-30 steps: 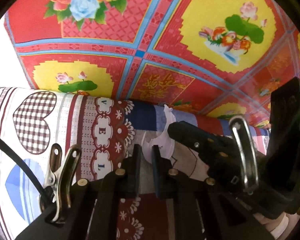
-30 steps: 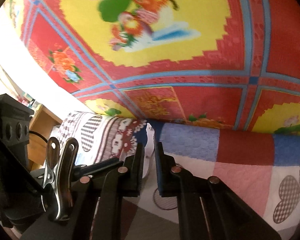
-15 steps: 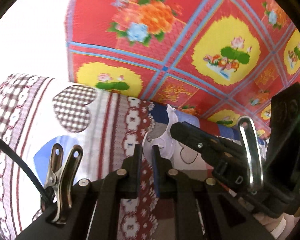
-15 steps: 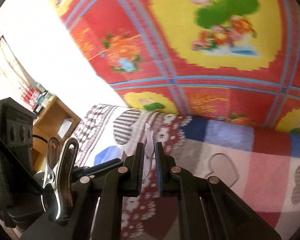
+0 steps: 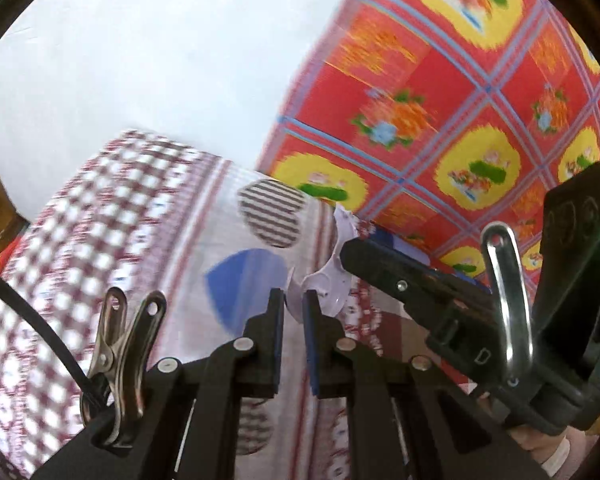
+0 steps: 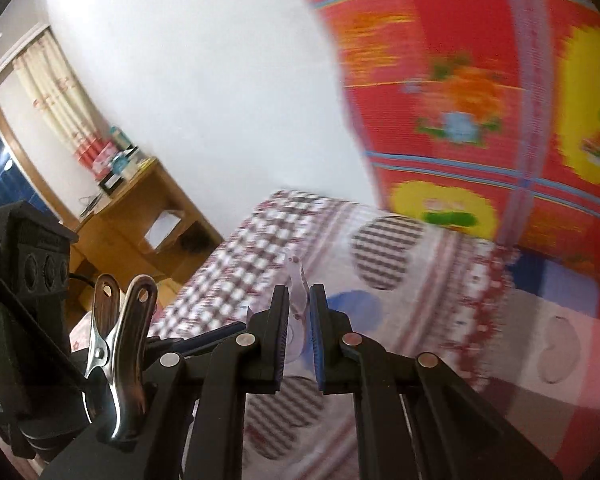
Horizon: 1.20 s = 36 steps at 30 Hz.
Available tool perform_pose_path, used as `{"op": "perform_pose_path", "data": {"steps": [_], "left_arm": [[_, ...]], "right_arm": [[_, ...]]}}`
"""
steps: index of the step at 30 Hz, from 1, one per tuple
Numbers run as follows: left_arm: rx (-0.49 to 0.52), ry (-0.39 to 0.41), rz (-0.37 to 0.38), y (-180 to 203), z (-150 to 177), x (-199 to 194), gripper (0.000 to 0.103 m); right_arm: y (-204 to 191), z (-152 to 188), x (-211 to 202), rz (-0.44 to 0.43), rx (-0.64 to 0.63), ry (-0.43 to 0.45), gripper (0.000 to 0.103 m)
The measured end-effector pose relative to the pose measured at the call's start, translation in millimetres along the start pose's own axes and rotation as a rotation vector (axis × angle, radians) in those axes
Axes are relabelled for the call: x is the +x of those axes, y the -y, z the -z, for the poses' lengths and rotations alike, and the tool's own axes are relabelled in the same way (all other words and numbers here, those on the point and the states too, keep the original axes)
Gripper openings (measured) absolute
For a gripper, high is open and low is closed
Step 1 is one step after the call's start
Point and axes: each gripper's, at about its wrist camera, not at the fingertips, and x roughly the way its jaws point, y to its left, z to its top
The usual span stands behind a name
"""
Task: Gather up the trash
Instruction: 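Carry the white hook with the right gripper and drop it into the red bucket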
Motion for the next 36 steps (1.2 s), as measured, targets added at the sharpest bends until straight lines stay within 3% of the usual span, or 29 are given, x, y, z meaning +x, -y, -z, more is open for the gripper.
{"op": "perform_pose_path", "data": {"steps": [21,30,36], "left_arm": [[-0.177,0.099,-0.148,-203.0,-11.1,-104.3,0.010],[-0.218,0.097,-0.224,-295.3,-31.4,-106.3,0.009],[-0.233,0.043,-0.280,-343.0,-38.9,-89.4,0.009]], "right_arm": [[-189.5,-24.7,141.4,-0.161,-0.177,-0.095,0.012],[-225.7,-34.4,230.2,-0.157,-0.214,-0.164,0.012],[-225.3,-35.3,252.6,-0.143,-0.193,-0.194,0.012]]}}
